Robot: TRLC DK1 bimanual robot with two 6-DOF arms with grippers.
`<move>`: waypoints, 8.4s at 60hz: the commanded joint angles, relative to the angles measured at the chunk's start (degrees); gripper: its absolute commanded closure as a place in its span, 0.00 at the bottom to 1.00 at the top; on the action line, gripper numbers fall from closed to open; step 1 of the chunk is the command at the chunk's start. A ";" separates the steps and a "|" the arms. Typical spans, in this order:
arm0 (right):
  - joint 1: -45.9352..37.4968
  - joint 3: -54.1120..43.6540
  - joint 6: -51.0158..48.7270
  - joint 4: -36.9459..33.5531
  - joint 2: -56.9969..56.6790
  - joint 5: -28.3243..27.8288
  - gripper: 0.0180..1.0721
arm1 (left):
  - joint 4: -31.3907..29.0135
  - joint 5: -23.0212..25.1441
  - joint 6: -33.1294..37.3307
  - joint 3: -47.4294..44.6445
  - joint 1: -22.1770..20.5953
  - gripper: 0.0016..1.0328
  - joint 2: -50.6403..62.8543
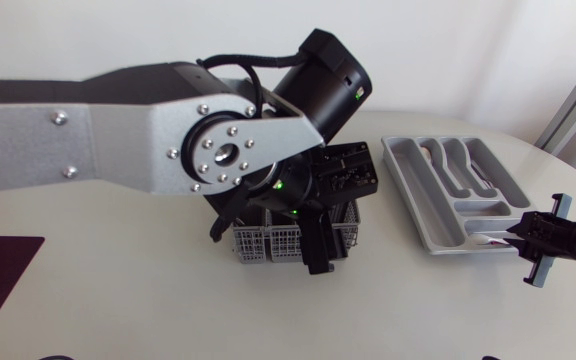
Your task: Sort the cutlery from the basket into the organizer compartments.
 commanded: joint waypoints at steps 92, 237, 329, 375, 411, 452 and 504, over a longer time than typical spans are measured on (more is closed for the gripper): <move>31.35 -16.61 37.65 -24.54 -53.40 -3.61 0.17 | 4.52 -12.70 40.40 7.48 2.18 0.37 14.42; 34.07 -22.58 38.36 -28.85 -65.01 -3.26 0.16 | -7.08 -21.58 27.40 19.69 1.13 0.58 20.22; 34.33 -23.55 38.18 -29.29 -66.50 -3.17 0.16 | -12.27 -17.98 23.27 22.15 2.62 0.59 25.31; 34.33 -23.99 38.09 -29.55 -67.55 -3.09 0.16 | -21.41 -16.66 21.60 22.24 1.83 0.72 23.91; 34.51 -24.08 38.09 -30.60 -69.14 -2.82 0.16 | -22.38 -16.66 20.80 22.42 1.92 0.94 20.92; 40.84 -22.32 41.96 -33.15 -71.95 0.78 0.16 | -26.42 -19.30 22.21 20.84 -1.24 0.97 8.09; 57.63 -17.22 59.45 -26.03 -73.44 11.15 0.17 | -31.60 13.75 -12.77 32.00 2.45 0.97 15.82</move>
